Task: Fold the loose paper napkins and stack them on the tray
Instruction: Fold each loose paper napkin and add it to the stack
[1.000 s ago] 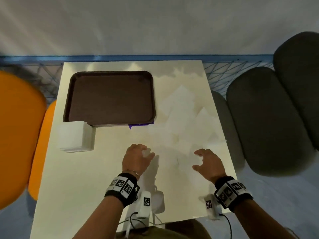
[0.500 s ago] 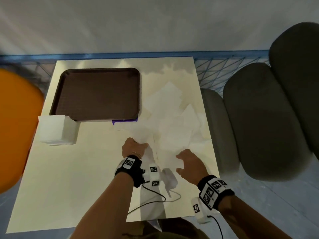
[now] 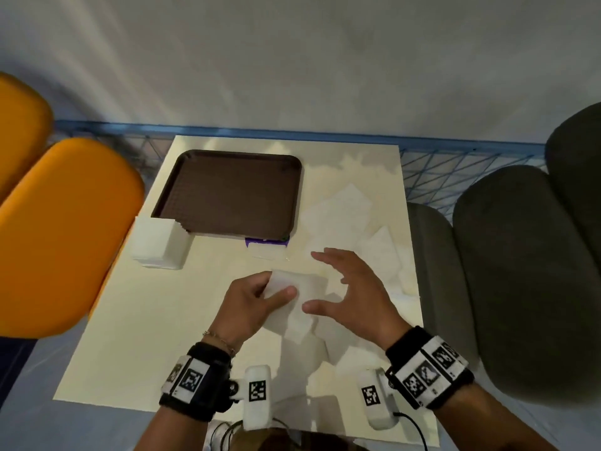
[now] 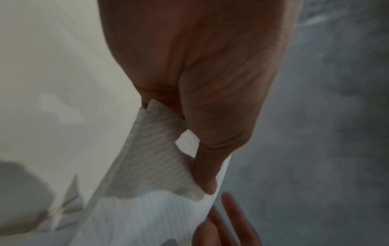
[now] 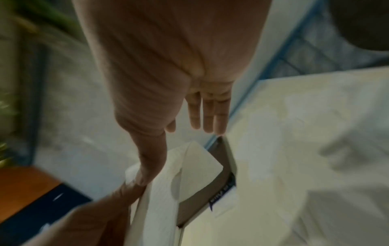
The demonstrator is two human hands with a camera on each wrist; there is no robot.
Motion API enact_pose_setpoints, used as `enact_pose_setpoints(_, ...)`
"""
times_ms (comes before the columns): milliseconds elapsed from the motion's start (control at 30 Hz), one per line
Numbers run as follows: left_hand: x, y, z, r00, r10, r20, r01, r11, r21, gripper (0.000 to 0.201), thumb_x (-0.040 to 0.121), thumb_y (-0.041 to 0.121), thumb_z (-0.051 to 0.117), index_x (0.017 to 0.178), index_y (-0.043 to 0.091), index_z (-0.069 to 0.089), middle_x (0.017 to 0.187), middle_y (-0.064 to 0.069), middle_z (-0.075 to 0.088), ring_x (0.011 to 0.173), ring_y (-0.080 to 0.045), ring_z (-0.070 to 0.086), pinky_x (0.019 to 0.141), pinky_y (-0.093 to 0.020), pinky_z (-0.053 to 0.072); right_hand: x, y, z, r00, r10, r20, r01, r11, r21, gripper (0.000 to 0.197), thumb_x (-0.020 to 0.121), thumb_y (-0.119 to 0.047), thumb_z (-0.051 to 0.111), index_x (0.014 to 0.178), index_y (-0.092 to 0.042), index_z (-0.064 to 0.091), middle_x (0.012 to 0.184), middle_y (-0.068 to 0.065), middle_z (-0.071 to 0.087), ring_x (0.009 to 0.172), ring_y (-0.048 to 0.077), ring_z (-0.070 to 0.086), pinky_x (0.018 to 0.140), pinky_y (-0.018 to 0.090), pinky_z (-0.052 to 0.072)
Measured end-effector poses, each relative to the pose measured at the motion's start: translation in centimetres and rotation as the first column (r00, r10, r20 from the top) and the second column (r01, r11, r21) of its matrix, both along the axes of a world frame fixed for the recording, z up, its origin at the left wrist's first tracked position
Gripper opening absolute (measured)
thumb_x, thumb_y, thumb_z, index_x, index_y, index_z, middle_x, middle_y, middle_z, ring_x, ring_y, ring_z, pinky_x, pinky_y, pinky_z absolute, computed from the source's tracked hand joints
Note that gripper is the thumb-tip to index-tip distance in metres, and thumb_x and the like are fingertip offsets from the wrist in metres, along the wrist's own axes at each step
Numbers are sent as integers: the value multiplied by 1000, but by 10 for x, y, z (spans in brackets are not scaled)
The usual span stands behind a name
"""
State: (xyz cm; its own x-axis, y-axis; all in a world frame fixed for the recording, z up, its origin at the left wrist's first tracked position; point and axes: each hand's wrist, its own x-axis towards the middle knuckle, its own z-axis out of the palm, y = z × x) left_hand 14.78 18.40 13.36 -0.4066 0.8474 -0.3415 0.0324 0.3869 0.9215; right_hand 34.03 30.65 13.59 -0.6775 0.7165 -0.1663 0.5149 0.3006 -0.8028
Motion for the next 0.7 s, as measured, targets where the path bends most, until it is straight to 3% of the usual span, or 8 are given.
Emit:
enact_pose_setpoints(67,1,-3,14,992,-55,-110,60,997,45,3,89,24,83,91,24,81,87,6,78,80,-10,71,71,-28,58,-8,-4,15,994,103,30,-107,979,171,79,77,-58,88,148,-46,53,151,-23,49,135,0,44,115,24,35)
enact_pose_setpoints(133,5,-4,24,970,-111,-217,130,989,73,10,89,24,83,84,33,79,79,18,74,72,1,65,66,-14,47,-13,-7,24,989,141,39,-146,970,193,68,85,-54,83,145,-42,56,140,-21,61,125,2,53,112,27,40)
enact_pose_setpoints(267,5,-5,32,940,-115,-320,158,981,112,11,86,34,84,96,32,82,88,21,75,80,0,68,68,-11,45,-15,-13,37,993,120,-19,-119,992,48,49,93,-39,80,139,-38,64,122,-16,74,108,1,67,98,22,55)
enact_pose_setpoints(433,1,-7,33,901,41,-432,36,985,169,20,67,61,82,76,46,72,101,21,71,97,-2,66,70,-11,46,-11,-12,43,983,-34,-181,-5,977,-212,38,87,-27,88,122,-33,75,97,-9,77,87,6,71,78,18,57)
enact_pose_setpoints(500,-1,-10,31,942,78,-325,-46,993,105,30,64,64,82,85,43,74,118,23,67,109,0,64,79,-11,49,-9,-12,45,963,-92,-254,5,945,-326,39,85,-21,90,120,-32,76,95,-3,78,84,10,73,77,24,60)
enact_pose_setpoints(567,0,-13,29,994,110,18,-111,993,47,46,71,54,85,110,32,77,122,11,74,113,-13,70,87,-22,55,-8,-12,47,936,-161,-312,15,907,-421,41,84,-14,89,120,-29,75,97,1,79,85,15,75,76,28,61)
enact_pose_setpoints(633,7,-16,29,931,140,336,-161,986,36,44,79,35,82,116,12,78,117,-6,78,111,-27,73,89,-31,57,-7,-12,48,911,-229,-342,26,862,-506,44,84,-9,88,122,-25,73,102,3,81,90,20,78,79,33,62)
enact_pose_setpoints(700,14,-17,32,872,163,462,-206,977,44,35,81,26,78,108,4,81,113,-16,78,102,-28,73,86,-35,59,-6,-13,48,895,-269,-355,34,836,-548,46,83,-8,87,124,-24,72,105,6,80,94,24,78,81,37,62)
